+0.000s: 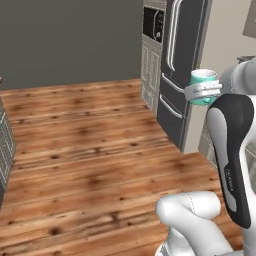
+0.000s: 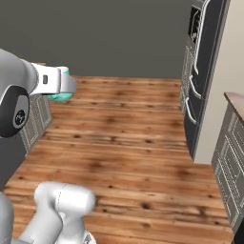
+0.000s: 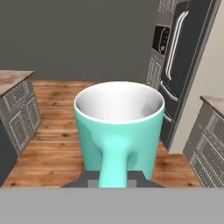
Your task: There is a tray on the dining counter. Grab the cup, mug, and pitcher and place them on the tray. The pitcher may be placed next to the tray if it cannot fit the tray.
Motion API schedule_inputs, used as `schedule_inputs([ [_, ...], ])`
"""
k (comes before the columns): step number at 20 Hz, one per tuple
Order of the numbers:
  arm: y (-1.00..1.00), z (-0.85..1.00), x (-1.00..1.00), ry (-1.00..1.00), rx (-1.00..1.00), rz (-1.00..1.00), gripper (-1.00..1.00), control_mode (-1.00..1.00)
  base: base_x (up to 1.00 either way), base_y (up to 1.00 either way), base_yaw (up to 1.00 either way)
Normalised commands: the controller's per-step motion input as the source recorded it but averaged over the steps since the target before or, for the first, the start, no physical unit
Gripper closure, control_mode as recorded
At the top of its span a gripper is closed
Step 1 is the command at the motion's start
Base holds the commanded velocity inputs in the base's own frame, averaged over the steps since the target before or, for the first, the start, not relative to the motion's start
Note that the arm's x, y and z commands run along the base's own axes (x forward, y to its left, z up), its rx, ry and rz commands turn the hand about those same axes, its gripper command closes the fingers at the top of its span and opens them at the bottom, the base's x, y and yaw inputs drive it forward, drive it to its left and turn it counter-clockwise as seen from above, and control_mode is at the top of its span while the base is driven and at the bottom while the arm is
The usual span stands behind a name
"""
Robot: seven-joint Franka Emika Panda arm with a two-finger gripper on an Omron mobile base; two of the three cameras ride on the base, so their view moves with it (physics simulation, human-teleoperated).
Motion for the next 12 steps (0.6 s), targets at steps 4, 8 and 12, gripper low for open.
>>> schedule_inputs([
  [4, 0.0, 0.0, 0.0, 0.0, 0.0, 0.0, 1.0, 1.0, 1.0, 0.09, 0.0],
  [8, 0.0, 0.0, 0.0, 0.0, 0.0, 0.0, 1.0, 1.0, 1.0, 0.16, 0.0],
  [12, 0.0, 0.0, 0.0, 0.0, 0.0, 0.0, 1.0, 1.0, 1.0, 0.29, 0.06],
])
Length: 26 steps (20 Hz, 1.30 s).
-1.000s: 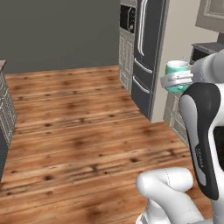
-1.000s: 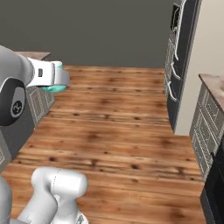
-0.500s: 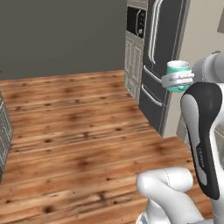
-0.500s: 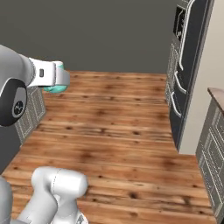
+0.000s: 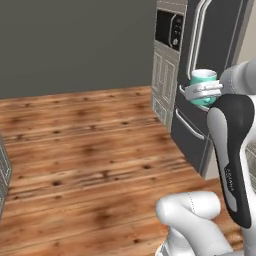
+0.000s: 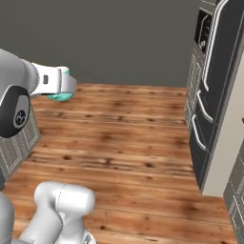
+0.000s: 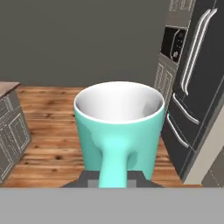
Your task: There is a tray on the dining counter. Grab the cup, mug, and pitcher and place them on the tray. The pitcher may be placed next to the tray if it cannot fit the tray.
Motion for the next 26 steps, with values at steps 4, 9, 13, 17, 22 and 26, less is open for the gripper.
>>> schedule_inputs([
  [4, 0.0, 0.0, 0.0, 0.0, 0.0, 0.0, 1.0, 1.0, 1.0, 0.36, 0.1],
  [9, 0.0, 0.0, 0.0, 0.0, 0.0, 0.0, 1.0, 1.0, 1.0, 0.38, 0.14],
  [13, 0.0, 0.0, 0.0, 0.0, 0.0, 0.0, 1.0, 1.0, 1.0, 0.37, 0.17],
  [17, 0.0, 0.0, 0.0, 0.0, 0.0, 0.0, 1.0, 1.0, 1.0, 0.39, 0.19],
  [22, 0.0, 0.0, 0.0, 0.0, 0.0, 0.0, 1.0, 1.0, 1.0, 0.31, 0.19],
  [26, 0.0, 0.0, 0.0, 0.0, 0.0, 0.0, 1.0, 1.0, 1.0, 0.23, 0.23],
])
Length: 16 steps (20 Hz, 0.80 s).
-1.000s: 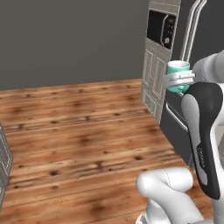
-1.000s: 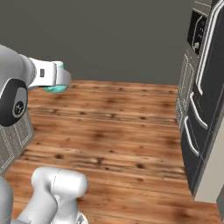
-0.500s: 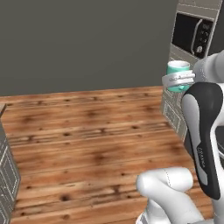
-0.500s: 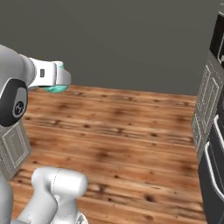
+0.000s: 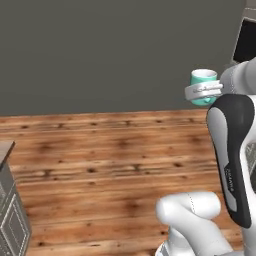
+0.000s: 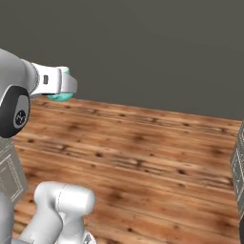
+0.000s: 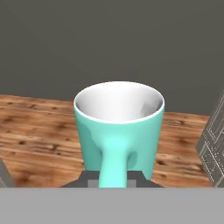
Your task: There is a tray on the dining counter. Grab the cup, mug, and pitcher and place them on the tray. The pitcher may be placed next to the tray if it cannot fit the tray.
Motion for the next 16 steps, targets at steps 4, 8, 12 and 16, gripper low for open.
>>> schedule_inputs([
  [4, 0.0, 0.0, 0.0, 0.0, 0.0, 0.0, 1.0, 1.0, 1.0, 0.24, 0.25],
  [8, 0.0, 0.0, 0.0, 0.0, 0.0, 0.0, 1.0, 1.0, 1.0, 0.28, 0.27],
  [12, 0.0, 0.0, 0.0, 0.0, 0.0, 0.0, 1.0, 1.0, 1.0, 0.33, 0.32],
  [16, 0.0, 0.0, 0.0, 0.0, 0.0, 0.0, 1.0, 1.0, 1.0, 0.24, 0.39],
])
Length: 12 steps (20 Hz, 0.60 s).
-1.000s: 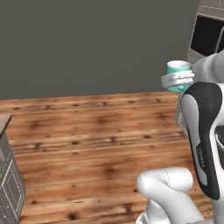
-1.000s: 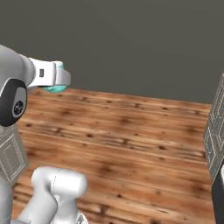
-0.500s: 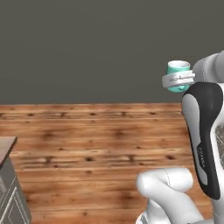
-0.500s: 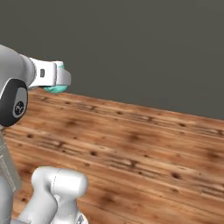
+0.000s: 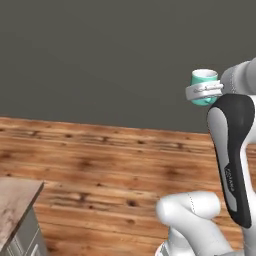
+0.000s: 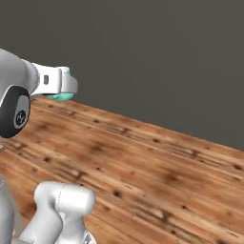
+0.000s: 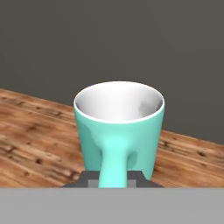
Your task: There is a tray on the dining counter. Grab the cup, mug, and pitcher and place them on the tray. The pitcher may be placed next to the tray if it cannot fit the tray.
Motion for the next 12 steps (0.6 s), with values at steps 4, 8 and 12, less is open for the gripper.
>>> schedule_inputs([
  [4, 0.0, 0.0, 0.0, 0.0, 0.0, 0.0, 1.0, 1.0, 1.0, 0.09, 0.54],
  [8, 0.0, 0.0, 0.0, 0.0, 0.0, 0.0, 1.0, 1.0, 0.74, -0.01, 0.75],
  [12, 0.0, 0.0, 0.0, 0.0, 0.0, 0.0, 1.0, 1.0, 0.43, -0.09, 0.88],
])
